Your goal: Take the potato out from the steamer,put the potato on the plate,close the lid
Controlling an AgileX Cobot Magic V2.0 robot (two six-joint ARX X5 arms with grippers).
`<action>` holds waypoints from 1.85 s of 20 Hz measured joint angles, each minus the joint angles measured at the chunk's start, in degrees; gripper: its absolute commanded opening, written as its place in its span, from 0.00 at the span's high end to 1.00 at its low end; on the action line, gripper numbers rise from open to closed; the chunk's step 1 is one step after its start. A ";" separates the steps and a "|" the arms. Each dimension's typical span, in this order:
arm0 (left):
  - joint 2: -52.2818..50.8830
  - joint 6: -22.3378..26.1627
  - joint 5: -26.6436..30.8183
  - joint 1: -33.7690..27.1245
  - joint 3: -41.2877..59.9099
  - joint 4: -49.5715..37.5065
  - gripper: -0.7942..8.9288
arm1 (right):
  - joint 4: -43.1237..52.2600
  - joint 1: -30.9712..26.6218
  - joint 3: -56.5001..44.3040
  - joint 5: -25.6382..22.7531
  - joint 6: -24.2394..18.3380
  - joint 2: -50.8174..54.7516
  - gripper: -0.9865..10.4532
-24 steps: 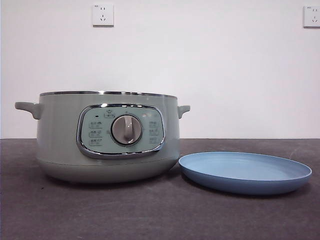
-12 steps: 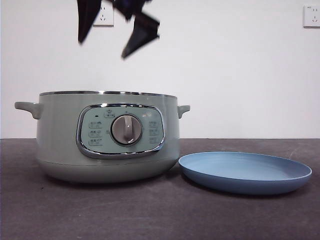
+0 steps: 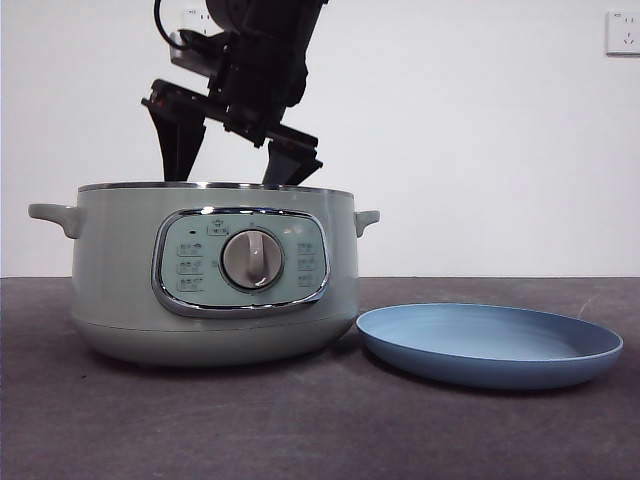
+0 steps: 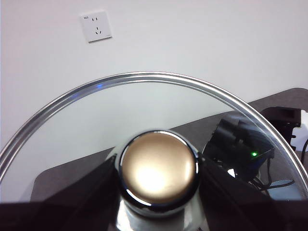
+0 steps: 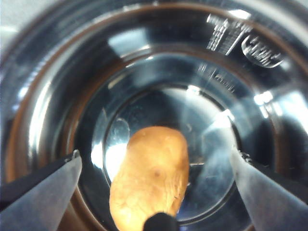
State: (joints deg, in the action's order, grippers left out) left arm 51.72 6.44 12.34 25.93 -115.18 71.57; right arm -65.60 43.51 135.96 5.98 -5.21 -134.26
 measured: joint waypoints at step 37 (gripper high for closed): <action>7.52 0.13 -0.48 0.00 0.00 -0.94 0.93 | -2.80 -3.10 0.13 -1.73 -3.41 15.12 0.92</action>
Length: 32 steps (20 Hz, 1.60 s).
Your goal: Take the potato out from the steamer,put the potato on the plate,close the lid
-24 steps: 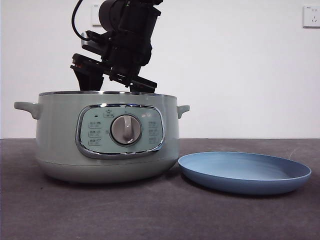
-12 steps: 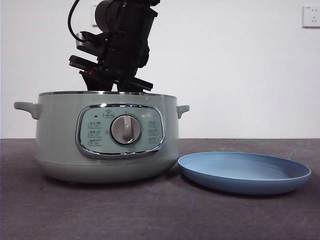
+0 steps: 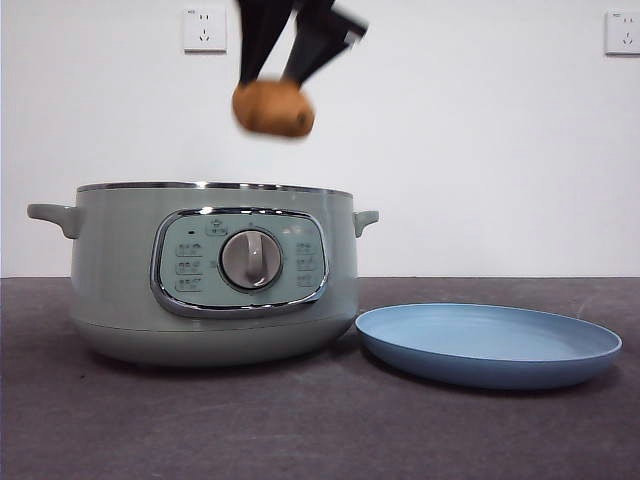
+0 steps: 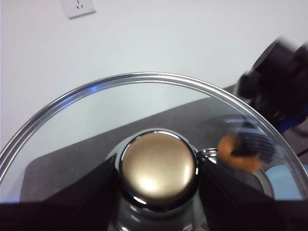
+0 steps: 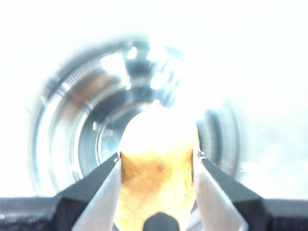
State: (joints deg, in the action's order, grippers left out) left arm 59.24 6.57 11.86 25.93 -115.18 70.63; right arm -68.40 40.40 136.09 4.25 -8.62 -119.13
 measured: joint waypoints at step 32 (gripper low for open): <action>18.12 1.90 -19.56 0.00 0.02 -12.48 0.93 | 10.73 -16.79 -51.47 0.20 8.24 20.17 0.92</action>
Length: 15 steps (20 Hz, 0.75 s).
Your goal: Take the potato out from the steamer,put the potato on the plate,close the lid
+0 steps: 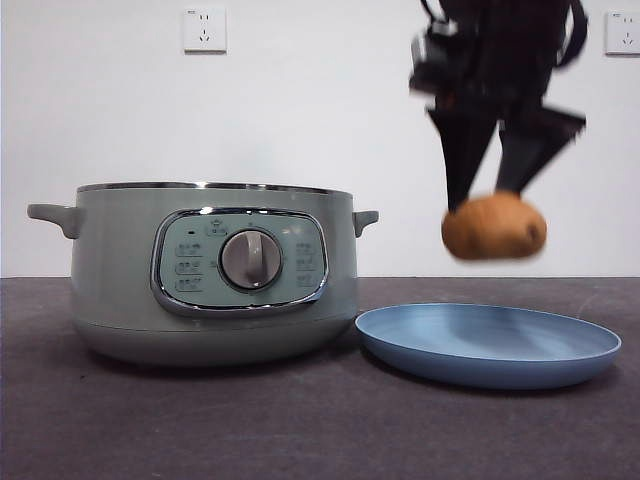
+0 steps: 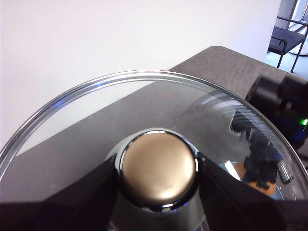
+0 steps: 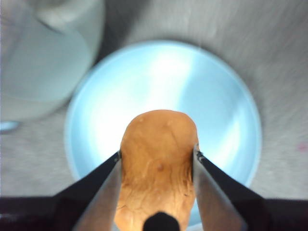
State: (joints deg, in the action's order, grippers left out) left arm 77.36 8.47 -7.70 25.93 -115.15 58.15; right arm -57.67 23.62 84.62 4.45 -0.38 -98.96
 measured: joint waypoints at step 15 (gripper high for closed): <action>0.00 0.07 0.00 0.00 0.00 0.04 0.93 | 16.85 -0.02 -16.39 -0.07 2.54 0.20 0.44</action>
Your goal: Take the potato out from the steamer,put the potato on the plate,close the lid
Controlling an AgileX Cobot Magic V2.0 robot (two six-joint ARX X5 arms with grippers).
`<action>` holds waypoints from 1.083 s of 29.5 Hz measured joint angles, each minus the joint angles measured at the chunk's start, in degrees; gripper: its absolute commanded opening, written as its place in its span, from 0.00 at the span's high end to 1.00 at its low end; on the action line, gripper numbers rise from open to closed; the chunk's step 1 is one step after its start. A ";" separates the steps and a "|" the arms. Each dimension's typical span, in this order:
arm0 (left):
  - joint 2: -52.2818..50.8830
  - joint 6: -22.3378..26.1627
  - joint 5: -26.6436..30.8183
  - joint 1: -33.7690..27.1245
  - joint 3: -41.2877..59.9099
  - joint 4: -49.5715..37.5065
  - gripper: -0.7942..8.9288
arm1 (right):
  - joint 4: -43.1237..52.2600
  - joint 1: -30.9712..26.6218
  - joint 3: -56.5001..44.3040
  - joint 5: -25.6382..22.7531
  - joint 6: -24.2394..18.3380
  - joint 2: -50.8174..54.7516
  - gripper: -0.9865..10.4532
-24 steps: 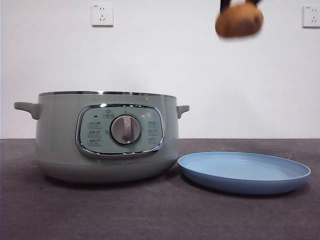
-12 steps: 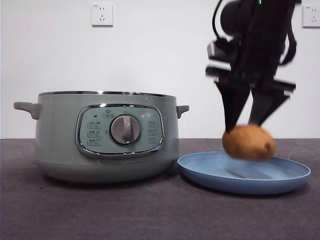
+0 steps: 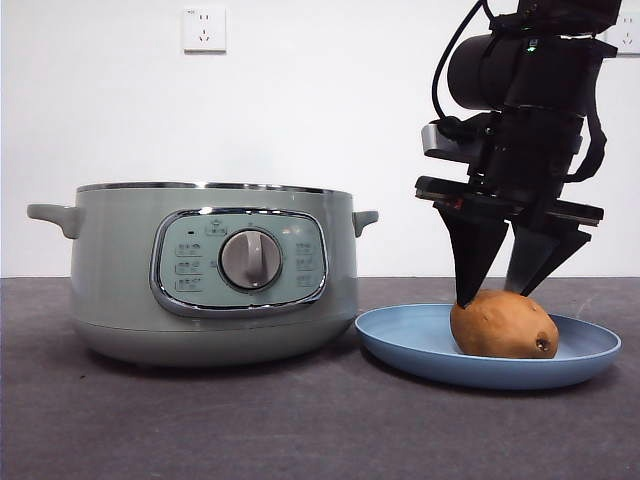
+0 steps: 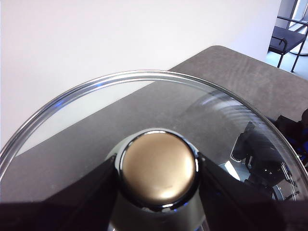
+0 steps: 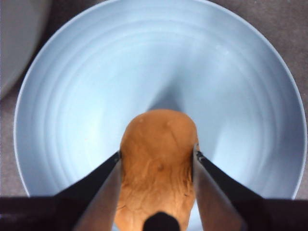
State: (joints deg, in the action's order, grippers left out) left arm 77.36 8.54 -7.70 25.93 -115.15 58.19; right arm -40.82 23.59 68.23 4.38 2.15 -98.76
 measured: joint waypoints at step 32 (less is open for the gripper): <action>4.57 0.37 0.02 0.00 11.30 -11.28 0.93 | -8.09 -1.64 7.30 -2.99 0.46 36.50 0.45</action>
State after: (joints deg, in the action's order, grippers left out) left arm 81.93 8.91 -7.68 25.93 -103.85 46.92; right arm -48.90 21.96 75.53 1.39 2.61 -62.26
